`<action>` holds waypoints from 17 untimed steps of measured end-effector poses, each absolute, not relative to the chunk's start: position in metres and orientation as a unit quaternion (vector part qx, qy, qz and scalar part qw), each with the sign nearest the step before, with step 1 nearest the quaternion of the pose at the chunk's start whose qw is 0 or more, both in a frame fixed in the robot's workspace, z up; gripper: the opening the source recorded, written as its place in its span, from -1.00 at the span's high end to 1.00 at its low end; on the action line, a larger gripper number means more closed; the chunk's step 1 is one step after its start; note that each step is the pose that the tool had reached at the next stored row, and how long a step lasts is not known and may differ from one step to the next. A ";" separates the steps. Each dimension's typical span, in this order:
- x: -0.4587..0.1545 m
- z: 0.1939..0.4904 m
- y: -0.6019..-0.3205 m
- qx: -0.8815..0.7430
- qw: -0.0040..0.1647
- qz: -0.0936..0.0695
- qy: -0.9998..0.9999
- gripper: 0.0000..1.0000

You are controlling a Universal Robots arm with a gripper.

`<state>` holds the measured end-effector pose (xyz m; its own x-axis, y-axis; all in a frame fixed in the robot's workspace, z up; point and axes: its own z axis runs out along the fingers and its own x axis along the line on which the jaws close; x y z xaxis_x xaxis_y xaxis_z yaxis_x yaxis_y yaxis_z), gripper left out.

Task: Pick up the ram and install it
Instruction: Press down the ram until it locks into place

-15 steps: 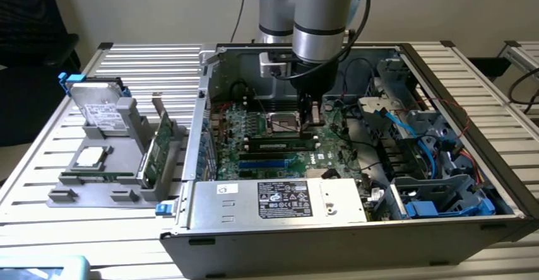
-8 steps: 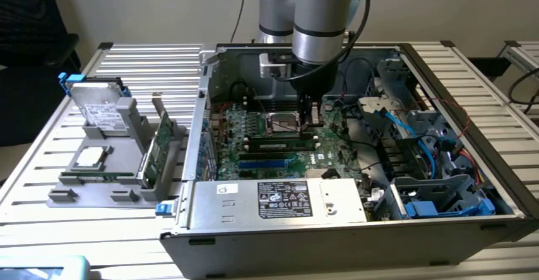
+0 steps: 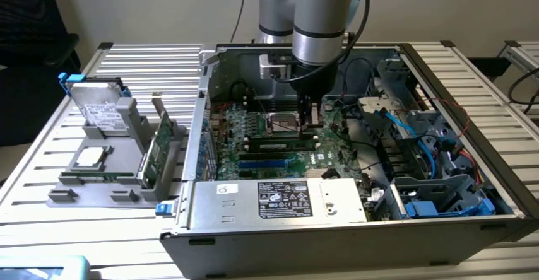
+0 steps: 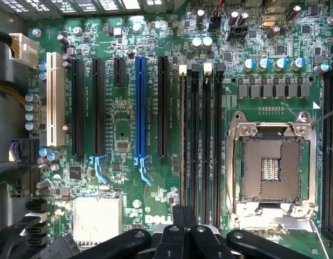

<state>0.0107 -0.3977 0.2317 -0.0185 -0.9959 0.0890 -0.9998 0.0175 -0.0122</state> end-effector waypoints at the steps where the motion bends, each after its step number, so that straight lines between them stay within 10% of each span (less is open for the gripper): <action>1: 0.011 0.231 -0.398 0.700 0.027 0.035 -0.713 0.79; 17: 0.011 0.227 -0.398 0.700 0.023 0.032 -0.713 0.79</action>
<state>0.0107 -0.3977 0.2270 -0.0191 -0.9969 0.0769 -0.9997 0.0181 -0.0136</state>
